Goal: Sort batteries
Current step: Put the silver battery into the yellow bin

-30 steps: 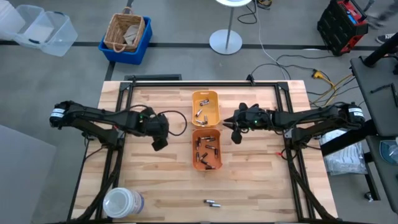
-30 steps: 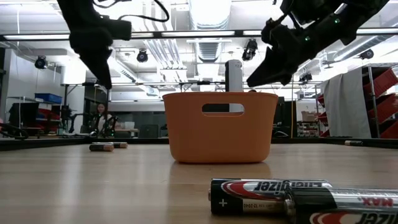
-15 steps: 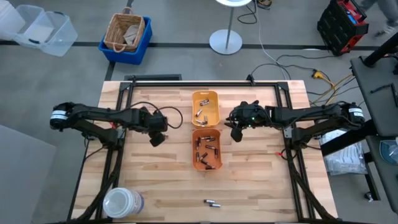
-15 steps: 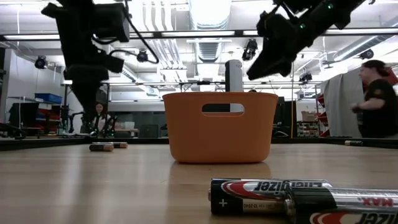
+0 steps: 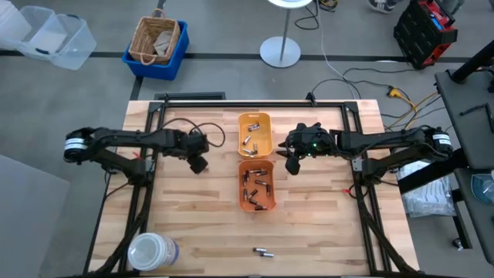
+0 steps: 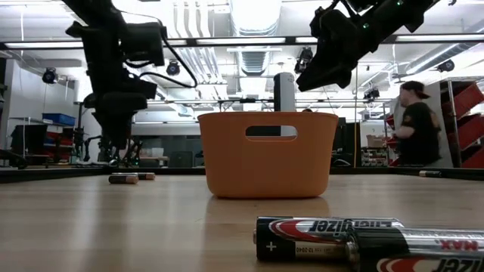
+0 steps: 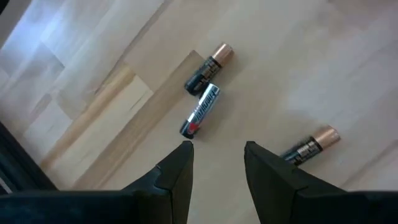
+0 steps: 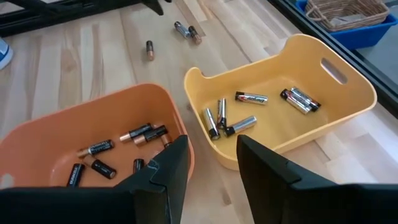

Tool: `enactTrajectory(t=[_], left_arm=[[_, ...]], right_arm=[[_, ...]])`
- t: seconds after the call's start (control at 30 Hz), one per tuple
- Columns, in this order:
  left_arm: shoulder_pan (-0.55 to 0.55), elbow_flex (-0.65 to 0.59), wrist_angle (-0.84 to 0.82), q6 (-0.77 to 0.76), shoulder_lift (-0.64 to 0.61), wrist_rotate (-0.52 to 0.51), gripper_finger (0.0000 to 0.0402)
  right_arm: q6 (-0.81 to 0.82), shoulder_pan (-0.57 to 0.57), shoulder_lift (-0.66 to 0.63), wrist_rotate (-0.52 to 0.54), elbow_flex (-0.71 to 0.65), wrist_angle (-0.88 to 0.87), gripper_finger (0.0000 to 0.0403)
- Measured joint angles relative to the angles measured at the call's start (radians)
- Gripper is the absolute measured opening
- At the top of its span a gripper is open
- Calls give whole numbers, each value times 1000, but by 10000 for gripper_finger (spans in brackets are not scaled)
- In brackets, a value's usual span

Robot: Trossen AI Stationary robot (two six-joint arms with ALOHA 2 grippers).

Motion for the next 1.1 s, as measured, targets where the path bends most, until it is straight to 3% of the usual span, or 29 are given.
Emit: enactTrajectory(t=[0.2, 0.63, 1.1], left_arm=[[72, 0, 6, 82, 61, 16, 124], [96, -1, 81, 242, 204, 15, 124], [132, -21, 104, 332, 235, 15, 124]], right_arm=[[22, 0, 0, 0, 0, 0, 123], [34, 0, 0, 0, 0, 0, 134], [34, 0, 0, 0, 0, 0, 121]])
